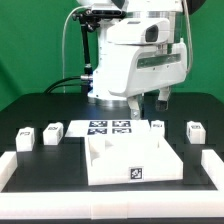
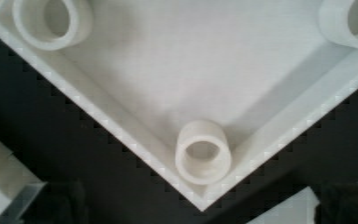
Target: Assemble one leg
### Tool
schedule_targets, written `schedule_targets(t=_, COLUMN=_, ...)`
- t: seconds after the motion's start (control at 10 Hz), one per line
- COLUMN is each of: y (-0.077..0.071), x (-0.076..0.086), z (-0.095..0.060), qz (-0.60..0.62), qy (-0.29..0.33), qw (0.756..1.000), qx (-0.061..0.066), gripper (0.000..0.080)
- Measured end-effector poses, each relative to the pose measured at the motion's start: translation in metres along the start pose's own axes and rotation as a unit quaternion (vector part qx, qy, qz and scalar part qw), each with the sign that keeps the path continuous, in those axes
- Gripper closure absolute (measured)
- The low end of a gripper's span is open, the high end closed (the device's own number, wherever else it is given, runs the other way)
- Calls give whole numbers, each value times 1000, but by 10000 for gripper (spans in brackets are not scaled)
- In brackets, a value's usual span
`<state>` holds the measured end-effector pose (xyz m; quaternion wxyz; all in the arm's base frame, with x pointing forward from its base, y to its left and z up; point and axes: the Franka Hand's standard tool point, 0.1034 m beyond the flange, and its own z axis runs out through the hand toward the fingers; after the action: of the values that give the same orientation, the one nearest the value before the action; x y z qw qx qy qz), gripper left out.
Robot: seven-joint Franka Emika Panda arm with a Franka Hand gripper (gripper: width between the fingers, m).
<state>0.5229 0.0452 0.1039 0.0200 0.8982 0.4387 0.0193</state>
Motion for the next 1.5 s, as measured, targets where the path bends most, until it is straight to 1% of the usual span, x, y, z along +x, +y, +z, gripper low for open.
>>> schedule_targets(t=0.9, y=-1, x=0, z=1, qz=0, qy=-1, qw=1000, qx=1, gripper=150)
schedule_targets(t=1.0, y=1, x=-3, z=1, qz=-16, qy=1, qw=1000, qx=0, gripper=150)
schedule_targets(t=1.1, y=3, x=-13, z=1, qz=-42, qy=7, qw=999, qx=-5, gripper=150)
schedule_targets(t=1.3, y=2, x=-48, z=10, qz=-114, qy=2, qw=993, qx=5, gripper=150)
schedule_targets(t=1.4, y=-1, x=-58, z=15, qz=-146, qy=-2, qw=989, qx=11, gripper=150)
schedule_targets(t=1.5, y=-9, x=-59, z=18, qz=-163, qy=-8, qw=987, qx=11, gripper=150)
